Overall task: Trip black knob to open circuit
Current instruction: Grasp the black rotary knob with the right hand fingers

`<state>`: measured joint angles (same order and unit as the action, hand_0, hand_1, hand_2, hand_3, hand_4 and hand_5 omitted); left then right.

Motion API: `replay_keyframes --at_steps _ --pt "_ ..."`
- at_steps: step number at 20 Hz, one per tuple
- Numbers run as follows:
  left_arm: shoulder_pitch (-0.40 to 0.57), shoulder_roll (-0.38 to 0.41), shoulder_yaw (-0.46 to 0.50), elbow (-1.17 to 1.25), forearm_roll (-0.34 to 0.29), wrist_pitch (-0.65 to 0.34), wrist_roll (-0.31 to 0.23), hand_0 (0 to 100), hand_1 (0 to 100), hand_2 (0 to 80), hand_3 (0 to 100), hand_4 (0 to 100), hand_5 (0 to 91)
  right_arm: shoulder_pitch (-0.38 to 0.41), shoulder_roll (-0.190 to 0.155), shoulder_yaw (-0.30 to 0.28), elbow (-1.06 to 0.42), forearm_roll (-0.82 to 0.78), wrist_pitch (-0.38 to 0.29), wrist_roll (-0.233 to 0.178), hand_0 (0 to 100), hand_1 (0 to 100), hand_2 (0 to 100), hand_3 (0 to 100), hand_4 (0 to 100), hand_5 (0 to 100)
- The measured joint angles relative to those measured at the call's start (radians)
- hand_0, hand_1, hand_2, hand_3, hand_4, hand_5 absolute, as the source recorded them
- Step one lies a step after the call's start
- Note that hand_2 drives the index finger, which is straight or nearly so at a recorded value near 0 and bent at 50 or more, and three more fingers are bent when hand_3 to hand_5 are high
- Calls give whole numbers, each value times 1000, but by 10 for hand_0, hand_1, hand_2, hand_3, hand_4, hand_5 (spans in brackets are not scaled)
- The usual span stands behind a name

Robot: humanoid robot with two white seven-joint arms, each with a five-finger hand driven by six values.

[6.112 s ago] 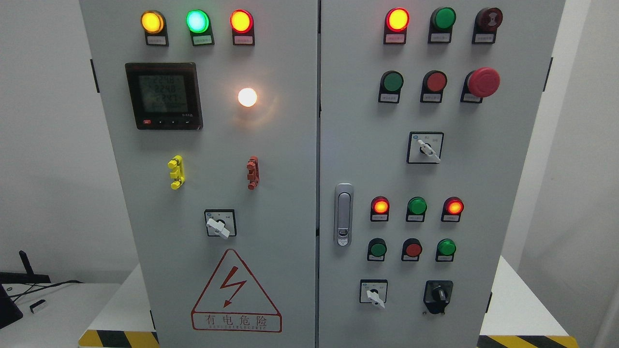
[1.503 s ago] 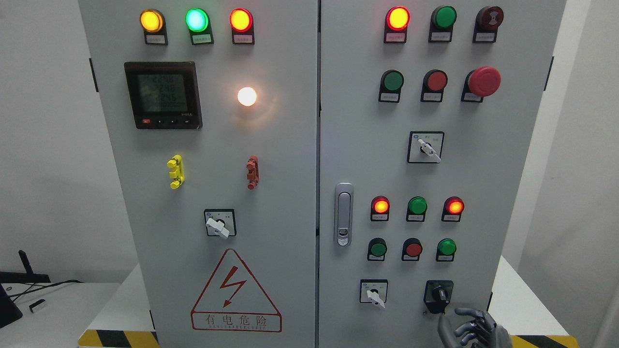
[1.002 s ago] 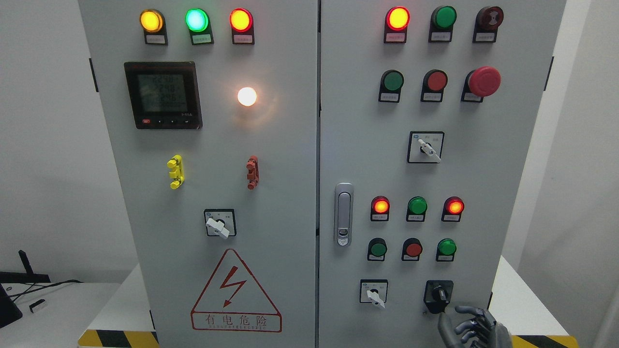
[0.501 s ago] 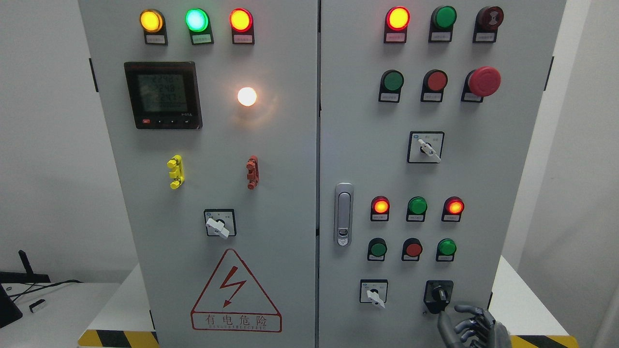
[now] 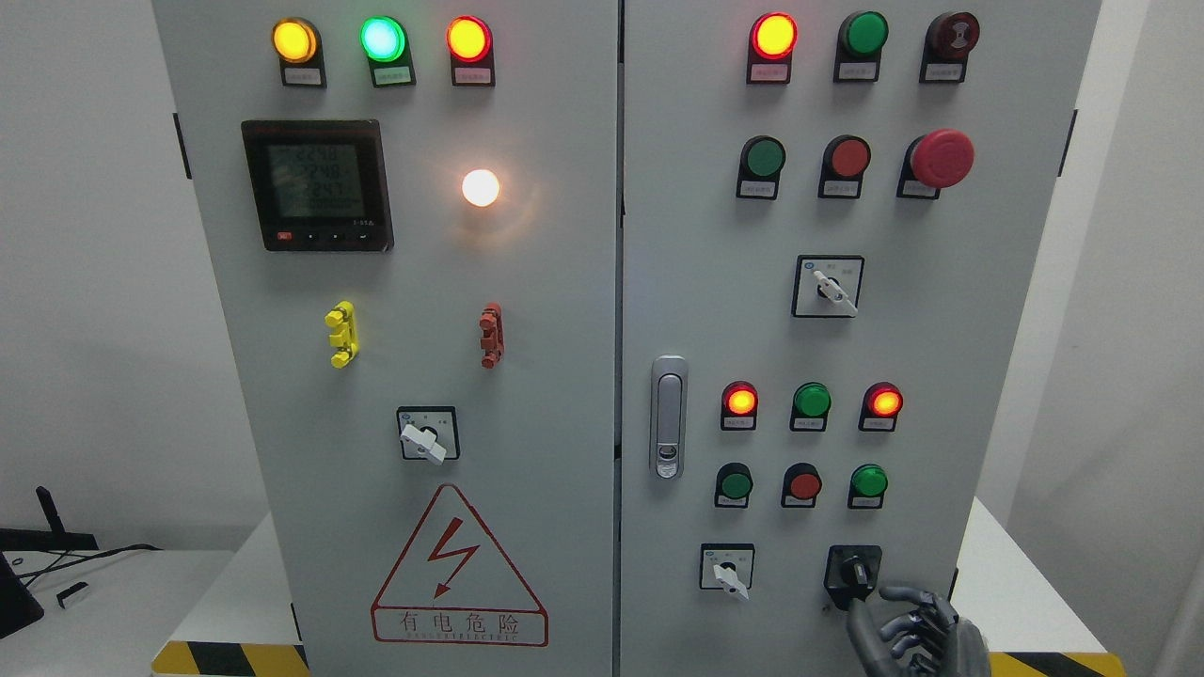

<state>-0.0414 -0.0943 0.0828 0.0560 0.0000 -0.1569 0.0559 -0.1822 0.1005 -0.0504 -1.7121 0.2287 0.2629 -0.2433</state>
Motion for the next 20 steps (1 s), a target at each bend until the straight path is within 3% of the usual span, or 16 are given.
replay_keyframes --at_steps 20 --pt "0 0 0 0 0 0 0 120 389 0 0 0 0 -14 1 10 3 0 8 5 275 743 482 783 860 985"
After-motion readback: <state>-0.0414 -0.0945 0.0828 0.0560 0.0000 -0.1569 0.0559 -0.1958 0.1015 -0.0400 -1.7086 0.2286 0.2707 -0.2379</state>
